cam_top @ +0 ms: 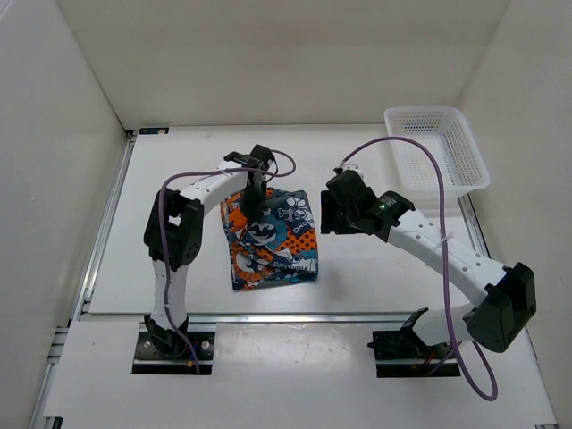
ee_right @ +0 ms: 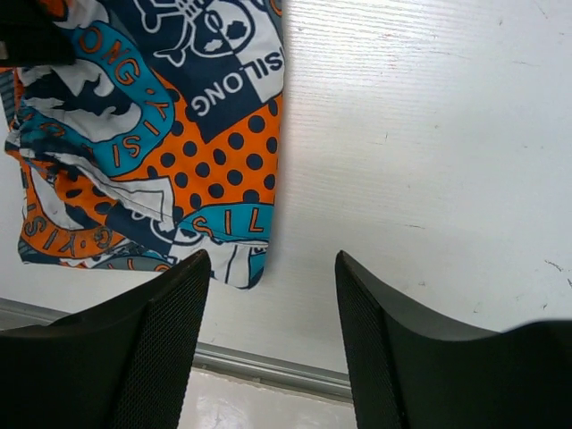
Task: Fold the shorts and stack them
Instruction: Fold the shorts
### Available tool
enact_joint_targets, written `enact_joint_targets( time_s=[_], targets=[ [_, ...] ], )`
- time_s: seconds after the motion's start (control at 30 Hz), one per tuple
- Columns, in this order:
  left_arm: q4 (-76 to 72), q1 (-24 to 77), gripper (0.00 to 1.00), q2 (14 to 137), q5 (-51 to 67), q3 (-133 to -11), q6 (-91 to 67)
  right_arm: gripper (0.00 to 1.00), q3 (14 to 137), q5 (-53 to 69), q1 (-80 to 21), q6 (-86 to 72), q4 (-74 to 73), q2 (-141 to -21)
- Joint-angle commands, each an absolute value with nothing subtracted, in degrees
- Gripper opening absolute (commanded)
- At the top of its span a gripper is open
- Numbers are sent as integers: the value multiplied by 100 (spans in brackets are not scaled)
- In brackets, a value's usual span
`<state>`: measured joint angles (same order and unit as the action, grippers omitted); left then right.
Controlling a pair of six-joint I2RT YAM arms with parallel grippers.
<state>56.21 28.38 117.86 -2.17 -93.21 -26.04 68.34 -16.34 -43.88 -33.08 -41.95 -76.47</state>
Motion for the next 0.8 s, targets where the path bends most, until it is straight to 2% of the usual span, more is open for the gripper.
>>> enact_joint_targets(
  time_s=[0.0,0.27,0.43,0.47,0.53,0.57,0.6,0.63,0.7,0.77],
  targets=[
    [5931,2717,10,11128,-282,-9632,-2549,63,6750,-1758,-4359,-3349,-4280,-7436],
    [6398,2040,10,10284,526,-9440,-2497,61,6750,-1758,-4307,-3296,-4280,-7436],
    [6249,1566,10,10204,527,-8660,-2496,61,6750,-1758,-4307,-3296,-4228,-7550],
    [6162,1495,15,10204,432,-8518,-2496,63,6750,-1706,-4307,-3296,-4228,-7602],
    [6021,1293,38,10204,290,-8228,-2636,63,6750,-1705,-4307,-3296,-4228,-7655],
    [5968,1214,43,10204,290,-7939,-2689,64,6750,-1705,-4307,-3296,-4228,-7655],
    [5907,1143,55,10100,290,-7806,-2768,64,6750,-1705,-4307,-3296,-4228,-7655],
    [5837,1073,72,10038,238,-7692,-2829,65,6698,-1635,-4307,-3296,-4228,-7716],
    [5836,888,72,9775,185,-7541,-2900,65,6697,-1407,-4307,-3244,-4158,-7786],
    [5836,740,72,9590,124,-7479,-2971,71,6828,-1162,-4307,-3130,-3992,-8058]
  ],
)
